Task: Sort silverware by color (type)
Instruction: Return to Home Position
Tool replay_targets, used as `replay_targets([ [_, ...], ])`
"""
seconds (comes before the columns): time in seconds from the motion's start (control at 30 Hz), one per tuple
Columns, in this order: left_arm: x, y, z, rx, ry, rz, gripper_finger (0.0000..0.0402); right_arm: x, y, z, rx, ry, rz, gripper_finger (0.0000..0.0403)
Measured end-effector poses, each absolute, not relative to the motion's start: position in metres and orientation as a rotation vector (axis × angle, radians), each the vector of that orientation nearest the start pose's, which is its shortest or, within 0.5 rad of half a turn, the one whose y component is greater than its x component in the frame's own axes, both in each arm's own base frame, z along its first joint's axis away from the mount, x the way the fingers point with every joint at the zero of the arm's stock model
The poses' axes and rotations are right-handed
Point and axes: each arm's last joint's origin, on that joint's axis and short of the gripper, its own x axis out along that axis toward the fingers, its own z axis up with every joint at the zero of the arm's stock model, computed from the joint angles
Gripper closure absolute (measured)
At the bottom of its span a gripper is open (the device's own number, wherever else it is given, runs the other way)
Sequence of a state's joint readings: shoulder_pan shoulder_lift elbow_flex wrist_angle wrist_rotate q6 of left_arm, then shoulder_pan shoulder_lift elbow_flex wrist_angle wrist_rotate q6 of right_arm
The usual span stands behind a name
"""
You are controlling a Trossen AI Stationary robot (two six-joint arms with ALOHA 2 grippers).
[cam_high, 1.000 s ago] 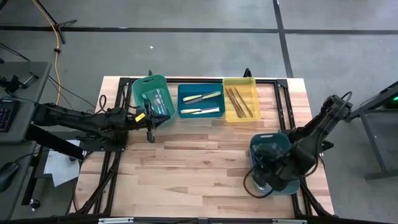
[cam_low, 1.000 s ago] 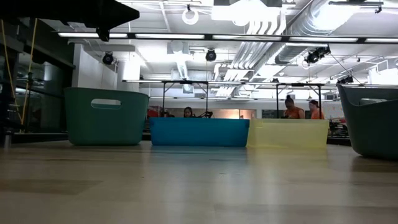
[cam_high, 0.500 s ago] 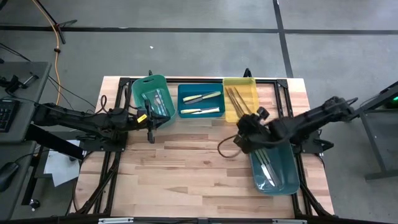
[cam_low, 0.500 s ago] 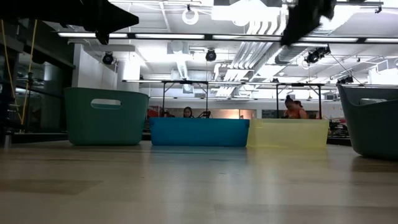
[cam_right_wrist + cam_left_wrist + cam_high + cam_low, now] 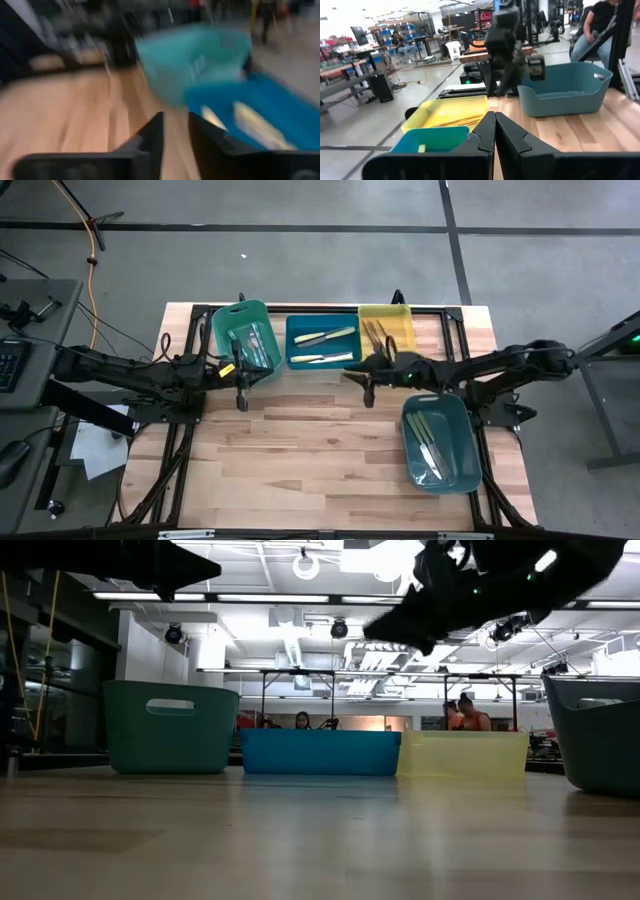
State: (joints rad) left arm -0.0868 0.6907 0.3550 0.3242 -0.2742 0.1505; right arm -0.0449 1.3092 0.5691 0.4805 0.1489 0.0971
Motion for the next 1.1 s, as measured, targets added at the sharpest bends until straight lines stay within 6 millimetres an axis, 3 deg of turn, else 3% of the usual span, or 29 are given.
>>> replay_targets([
  [0.13, 0.163, -0.006, 0.247, 0.168, 0.022, 0.184, 0.0401, 0.273, -0.025, 0.217, 0.017, -0.012, -0.083, 0.0391],
  [0.4, 0.164, -0.010, 0.248, 0.100, -0.002, 0.085, 0.0401, 0.302, -0.020, 0.240, -0.123, -0.060, 0.089, 0.0400],
  [0.57, 0.164, -0.010, 0.248, 0.087, 0.004, 0.082, 0.0401, 0.311, -0.022, 0.259, -0.034, -0.002, 0.070, 0.0397],
  [0.77, 0.163, -0.014, 0.247, 0.094, 0.007, 0.061, 0.0401, 0.314, -0.019, 0.260, -0.044, 0.044, 0.095, 0.0401],
  [0.93, 0.141, -0.009, 0.248, 0.170, 0.068, 0.148, 0.0401, 0.314, -0.018, 0.255, -0.038, 0.087, 0.103, 0.0402],
  [1.1, 0.110, -0.006, 0.248, 0.142, -0.035, 0.125, 0.0402, 0.314, -0.017, 0.253, -0.035, 0.117, 0.104, 0.0402],
])
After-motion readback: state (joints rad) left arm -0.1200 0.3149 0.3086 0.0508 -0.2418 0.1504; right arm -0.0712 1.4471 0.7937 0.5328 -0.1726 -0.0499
